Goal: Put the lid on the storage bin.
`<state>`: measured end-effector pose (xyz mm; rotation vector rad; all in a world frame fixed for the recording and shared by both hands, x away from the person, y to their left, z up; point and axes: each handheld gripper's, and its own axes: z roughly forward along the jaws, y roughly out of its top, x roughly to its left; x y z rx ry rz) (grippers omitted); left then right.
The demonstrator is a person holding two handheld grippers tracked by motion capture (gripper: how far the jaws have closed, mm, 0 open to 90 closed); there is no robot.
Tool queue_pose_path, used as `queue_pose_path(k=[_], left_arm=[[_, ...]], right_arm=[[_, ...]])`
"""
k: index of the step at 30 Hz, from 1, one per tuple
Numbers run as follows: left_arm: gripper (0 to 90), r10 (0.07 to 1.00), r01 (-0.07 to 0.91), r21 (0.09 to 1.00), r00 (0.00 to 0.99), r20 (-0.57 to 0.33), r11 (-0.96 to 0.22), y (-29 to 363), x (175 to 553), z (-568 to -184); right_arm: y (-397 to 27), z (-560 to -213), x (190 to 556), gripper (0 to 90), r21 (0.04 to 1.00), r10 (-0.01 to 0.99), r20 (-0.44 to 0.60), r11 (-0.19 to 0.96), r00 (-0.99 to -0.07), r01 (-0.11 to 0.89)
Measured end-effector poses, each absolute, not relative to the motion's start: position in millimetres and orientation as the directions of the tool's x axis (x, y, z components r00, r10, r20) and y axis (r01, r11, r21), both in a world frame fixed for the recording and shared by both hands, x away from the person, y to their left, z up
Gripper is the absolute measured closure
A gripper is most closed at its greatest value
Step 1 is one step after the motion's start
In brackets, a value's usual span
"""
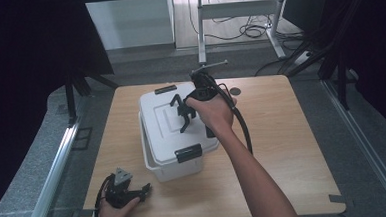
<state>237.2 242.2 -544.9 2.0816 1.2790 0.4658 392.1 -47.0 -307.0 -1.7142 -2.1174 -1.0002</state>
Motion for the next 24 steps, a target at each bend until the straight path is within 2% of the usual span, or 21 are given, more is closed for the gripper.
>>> queue_pose_path(k=[24], left_arm=[[12.1,0.886,0.658,0.683,0.462,-0.033,-0.317,242,237,-545]], right_arm=[[-15,-318,385,83.7,0.317,0.787,0.55,0.112,-0.279,0.942]])
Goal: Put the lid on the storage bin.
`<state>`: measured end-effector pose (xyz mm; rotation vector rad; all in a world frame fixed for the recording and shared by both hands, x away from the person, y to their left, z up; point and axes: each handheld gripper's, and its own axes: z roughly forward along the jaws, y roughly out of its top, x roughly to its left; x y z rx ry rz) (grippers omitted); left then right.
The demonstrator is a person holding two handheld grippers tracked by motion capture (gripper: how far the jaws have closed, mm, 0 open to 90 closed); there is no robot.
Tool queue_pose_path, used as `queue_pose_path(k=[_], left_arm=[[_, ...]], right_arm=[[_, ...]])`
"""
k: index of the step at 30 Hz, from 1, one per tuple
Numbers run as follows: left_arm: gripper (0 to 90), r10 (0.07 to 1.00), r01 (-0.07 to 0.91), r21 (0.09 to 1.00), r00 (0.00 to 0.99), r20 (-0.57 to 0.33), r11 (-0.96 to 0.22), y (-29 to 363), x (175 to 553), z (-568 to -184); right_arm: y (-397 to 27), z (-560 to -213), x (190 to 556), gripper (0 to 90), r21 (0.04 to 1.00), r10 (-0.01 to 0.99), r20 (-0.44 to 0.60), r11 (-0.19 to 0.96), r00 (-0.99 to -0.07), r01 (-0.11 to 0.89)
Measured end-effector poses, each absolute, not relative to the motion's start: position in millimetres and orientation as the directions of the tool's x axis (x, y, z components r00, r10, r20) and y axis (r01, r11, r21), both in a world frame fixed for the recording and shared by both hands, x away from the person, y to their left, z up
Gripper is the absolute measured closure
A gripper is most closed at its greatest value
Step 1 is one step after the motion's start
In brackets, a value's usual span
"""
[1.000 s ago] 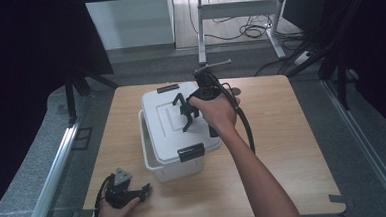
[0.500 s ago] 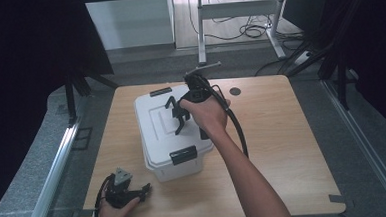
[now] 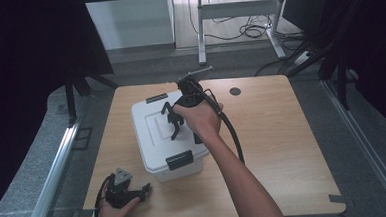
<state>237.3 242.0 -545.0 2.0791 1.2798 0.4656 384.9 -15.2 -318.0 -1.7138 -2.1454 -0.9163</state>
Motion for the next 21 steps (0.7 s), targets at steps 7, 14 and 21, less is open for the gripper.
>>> queue_pose_path(k=[7,14,21], left_arm=[[12.0,0.886,0.658,0.683,0.462,-0.033,-0.317,242,237,-545],[12.1,0.886,0.658,0.683,0.462,-0.033,-0.318,242,237,-545],[12.0,0.885,0.657,0.683,0.464,-0.032,-0.32,242,237,-545]], right_arm=[[-10,-327,387,83.6,0.297,0.795,0.55,0.1,-0.256,0.95],[-4,-335,389,83.7,0.282,0.802,0.55,0.086,-0.235,0.956],[-7,-344,394,83.6,0.269,0.81,0.55,0.061,-0.206,0.961]])
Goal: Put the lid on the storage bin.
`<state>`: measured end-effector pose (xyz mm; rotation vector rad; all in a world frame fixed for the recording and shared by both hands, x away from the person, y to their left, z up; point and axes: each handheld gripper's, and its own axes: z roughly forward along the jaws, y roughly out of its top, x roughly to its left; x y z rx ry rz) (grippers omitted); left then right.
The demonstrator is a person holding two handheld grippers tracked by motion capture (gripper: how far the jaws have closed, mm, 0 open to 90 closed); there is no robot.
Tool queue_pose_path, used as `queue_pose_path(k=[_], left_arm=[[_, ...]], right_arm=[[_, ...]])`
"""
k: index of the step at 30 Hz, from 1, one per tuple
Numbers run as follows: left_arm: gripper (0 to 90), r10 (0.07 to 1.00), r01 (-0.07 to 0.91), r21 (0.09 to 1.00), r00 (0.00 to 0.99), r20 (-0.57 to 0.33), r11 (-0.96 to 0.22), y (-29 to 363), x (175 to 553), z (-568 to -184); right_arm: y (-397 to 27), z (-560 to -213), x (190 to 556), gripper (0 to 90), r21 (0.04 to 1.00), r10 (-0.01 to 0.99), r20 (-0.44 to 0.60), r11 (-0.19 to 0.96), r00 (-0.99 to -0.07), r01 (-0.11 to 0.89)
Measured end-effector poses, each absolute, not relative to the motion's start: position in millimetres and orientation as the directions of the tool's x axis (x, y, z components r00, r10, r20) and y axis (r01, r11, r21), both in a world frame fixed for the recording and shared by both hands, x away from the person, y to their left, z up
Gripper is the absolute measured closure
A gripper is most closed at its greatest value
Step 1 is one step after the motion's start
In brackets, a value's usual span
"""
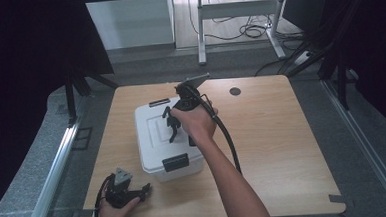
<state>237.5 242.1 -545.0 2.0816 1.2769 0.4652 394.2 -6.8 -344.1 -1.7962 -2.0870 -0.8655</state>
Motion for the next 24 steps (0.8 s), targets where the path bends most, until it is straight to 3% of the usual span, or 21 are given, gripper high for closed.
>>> queue_pose_path(k=[24], left_arm=[[11.9,0.884,0.657,0.682,0.467,-0.034,-0.321,242,238,-545]], right_arm=[[-13,-367,402,83.0,0.252,0.793,0.581,0.039,-0.184,0.967]])
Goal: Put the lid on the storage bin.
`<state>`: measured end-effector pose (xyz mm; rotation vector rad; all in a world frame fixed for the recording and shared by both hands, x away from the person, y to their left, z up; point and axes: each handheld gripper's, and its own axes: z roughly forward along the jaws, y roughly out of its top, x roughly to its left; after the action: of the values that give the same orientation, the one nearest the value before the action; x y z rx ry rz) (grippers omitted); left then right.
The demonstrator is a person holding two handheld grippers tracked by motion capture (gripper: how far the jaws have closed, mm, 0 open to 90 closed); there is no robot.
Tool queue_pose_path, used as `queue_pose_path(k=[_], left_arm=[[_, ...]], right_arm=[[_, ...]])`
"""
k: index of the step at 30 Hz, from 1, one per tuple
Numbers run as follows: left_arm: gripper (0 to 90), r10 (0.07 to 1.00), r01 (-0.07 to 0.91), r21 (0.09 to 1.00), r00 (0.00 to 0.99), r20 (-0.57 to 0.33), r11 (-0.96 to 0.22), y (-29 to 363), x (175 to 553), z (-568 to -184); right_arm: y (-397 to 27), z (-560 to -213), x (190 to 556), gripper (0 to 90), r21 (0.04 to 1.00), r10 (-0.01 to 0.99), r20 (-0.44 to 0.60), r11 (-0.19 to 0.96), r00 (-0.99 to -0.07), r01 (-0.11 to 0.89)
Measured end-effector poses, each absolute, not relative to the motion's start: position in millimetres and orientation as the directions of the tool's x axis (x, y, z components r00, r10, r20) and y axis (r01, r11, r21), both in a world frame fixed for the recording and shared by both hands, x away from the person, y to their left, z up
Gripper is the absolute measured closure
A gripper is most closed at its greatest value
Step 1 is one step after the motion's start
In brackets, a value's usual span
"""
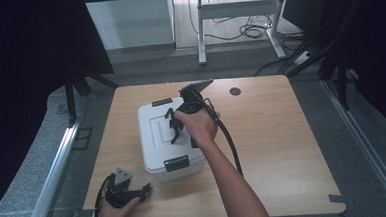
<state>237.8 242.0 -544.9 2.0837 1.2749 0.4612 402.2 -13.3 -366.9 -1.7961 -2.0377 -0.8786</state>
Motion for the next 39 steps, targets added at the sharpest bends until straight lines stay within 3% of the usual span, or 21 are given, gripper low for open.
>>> queue_pose_path(k=[28,33,35,39], left_arm=[[12.0,0.882,0.658,0.68,0.469,-0.032,-0.325,242,238,-545],[12.0,0.882,0.657,0.68,0.469,-0.032,-0.325,242,238,-545],[12.0,0.882,0.658,0.68,0.469,-0.032,-0.325,242,238,-545],[12.0,0.883,0.658,0.68,0.468,-0.032,-0.324,242,238,-545]], right_arm=[[-15,-376,415,82.1,0.22,0.767,0.624,0.012,-0.15,0.975],[-17,-374,413,76.2,0.252,0.767,0.615,0.029,-0.183,0.967],[-25,-369,410,64.4,0.317,0.753,0.616,0.031,-0.231,0.948],[-42,-363,401,49.9,0.443,0.743,0.586,0.04,-0.323,0.896]])
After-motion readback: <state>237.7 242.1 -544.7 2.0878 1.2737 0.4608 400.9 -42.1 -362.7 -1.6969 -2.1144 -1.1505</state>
